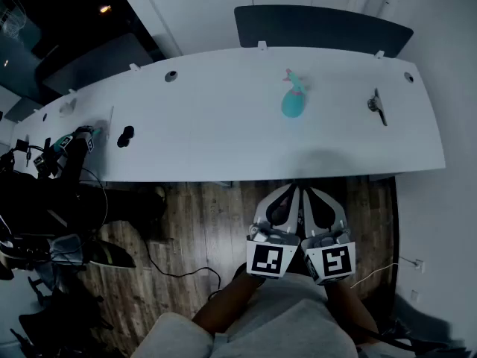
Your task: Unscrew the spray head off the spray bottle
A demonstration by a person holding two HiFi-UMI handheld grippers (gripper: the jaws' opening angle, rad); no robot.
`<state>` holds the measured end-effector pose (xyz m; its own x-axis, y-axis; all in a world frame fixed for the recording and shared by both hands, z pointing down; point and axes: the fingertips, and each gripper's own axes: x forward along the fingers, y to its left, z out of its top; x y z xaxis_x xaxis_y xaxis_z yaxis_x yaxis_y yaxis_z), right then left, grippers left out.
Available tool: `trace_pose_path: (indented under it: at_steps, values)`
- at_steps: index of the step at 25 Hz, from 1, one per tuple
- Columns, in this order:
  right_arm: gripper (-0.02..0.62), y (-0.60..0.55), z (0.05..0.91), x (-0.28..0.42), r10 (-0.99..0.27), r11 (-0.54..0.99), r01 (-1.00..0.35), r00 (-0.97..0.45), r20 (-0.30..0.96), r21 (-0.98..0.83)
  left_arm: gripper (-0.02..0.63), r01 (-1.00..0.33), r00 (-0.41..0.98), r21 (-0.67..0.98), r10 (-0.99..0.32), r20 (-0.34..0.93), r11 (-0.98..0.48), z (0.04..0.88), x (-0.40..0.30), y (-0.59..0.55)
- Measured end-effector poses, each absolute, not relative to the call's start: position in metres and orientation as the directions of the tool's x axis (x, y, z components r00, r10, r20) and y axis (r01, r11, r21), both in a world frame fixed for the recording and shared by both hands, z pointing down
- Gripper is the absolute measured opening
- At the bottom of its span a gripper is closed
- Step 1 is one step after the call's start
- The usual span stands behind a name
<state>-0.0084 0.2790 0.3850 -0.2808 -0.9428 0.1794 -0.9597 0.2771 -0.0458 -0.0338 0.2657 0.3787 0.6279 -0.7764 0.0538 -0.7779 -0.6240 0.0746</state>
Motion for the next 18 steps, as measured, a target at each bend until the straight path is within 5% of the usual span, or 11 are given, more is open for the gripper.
trace_pose_path:
  at_steps: [18]
  values:
    - [-0.006, 0.163, 0.389, 0.076, -0.910, 0.378, -0.922, -0.386, 0.153, -0.079, 0.000, -0.841, 0.537, 0.002, -0.832, 0.137, -0.542, 0.386, 0.041, 0.156]
